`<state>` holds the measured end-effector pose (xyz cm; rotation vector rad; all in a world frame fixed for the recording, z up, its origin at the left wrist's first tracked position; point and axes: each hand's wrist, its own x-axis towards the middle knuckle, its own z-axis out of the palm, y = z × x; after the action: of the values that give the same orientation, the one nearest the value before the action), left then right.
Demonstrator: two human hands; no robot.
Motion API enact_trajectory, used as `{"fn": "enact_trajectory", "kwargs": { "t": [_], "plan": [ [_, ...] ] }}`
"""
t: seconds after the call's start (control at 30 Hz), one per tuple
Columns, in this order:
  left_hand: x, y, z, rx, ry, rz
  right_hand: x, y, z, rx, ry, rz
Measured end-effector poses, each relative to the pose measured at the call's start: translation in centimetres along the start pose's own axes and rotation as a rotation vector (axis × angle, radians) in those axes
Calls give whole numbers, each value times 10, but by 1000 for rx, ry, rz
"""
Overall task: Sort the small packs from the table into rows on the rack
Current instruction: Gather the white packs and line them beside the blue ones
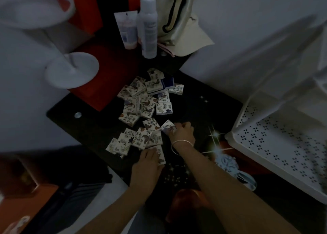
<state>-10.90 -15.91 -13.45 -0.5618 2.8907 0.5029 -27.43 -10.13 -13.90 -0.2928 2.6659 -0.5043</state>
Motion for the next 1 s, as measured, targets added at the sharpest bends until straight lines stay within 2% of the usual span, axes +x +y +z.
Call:
{"fn": "enact_trajectory", "kwargs": {
  "t": [0.2,0.37,0.47,0.57,0.67,0.77,0.87,1.0],
  "plan": [
    [12,8,-4,20,-33,-58,2,10,0,227,12,-94],
    [23,9,-13,100,-32,-26,-4,41,-8,395,-92,-62],
    [24,10,-10,172,-51,0,-12,61,-12,438,-75,-67],
    [19,15,-5,148,-68,50,-22,79,-19,479,-59,-36],
    [12,24,2,13,-33,103,-31,94,-28,507,-50,13],
    [11,33,3,-278,-101,6,-44,103,-42,517,-30,20],
    [17,41,-7,-569,-138,-121,-63,112,-67,491,-13,-117],
    [32,60,-54,-791,-89,-152,-92,108,-120,337,60,-308]
  ]
}}
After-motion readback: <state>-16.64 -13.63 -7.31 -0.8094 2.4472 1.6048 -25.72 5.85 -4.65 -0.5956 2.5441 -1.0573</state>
